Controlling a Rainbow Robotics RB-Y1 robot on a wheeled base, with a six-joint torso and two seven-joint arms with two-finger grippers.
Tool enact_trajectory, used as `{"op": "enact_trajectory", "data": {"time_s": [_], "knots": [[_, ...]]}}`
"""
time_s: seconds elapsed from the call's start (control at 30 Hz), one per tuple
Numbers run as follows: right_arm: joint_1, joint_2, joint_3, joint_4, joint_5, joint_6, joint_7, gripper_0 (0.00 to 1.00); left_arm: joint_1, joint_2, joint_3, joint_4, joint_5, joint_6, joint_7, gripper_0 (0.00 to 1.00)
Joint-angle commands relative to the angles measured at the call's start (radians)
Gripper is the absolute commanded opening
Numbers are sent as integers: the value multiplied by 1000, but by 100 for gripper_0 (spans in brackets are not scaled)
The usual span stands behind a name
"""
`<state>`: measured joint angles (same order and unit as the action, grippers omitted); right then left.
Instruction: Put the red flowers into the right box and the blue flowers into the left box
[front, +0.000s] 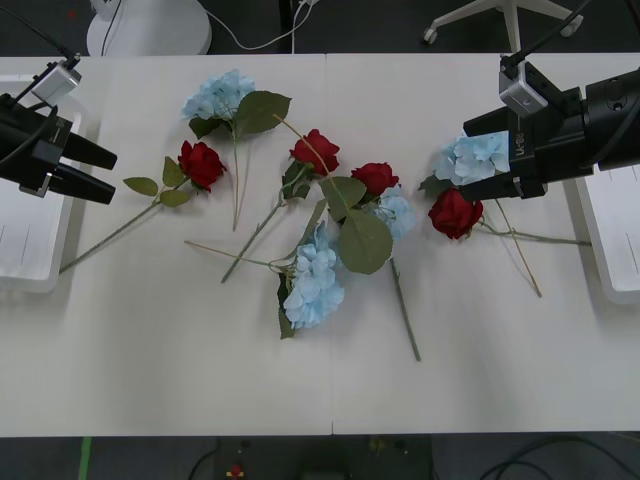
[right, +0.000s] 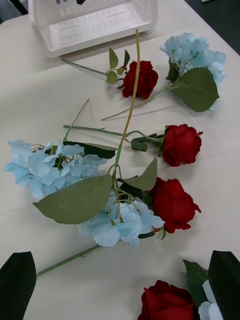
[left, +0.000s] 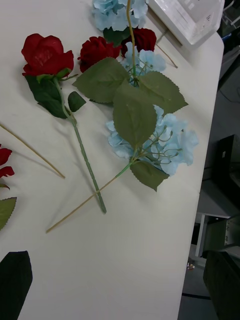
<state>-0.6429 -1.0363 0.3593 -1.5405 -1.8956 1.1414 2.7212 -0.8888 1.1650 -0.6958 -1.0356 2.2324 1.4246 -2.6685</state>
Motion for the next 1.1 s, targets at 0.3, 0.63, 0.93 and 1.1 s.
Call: {"op": "enact_trajectory", "data": {"time_s": [0.3, 0.63, 0.93, 1.1], "knots": [[19, -131, -57, -32, 72, 20, -16, 100, -44, -38, 4, -8, -2, -50, -37, 100], [3, -88, -65, 60, 412, 35, -199, 100, -44, -44, 4, -43, -185, -296, -37, 100], [-17, 4, -65, 209, 584, 41, -345, 100, -47, -47, 16, -69, -445, -337, -37, 100], [-35, 87, -65, 306, 684, 35, -357, 100, -53, -71, 16, -67, -588, -291, -37, 100]]}}
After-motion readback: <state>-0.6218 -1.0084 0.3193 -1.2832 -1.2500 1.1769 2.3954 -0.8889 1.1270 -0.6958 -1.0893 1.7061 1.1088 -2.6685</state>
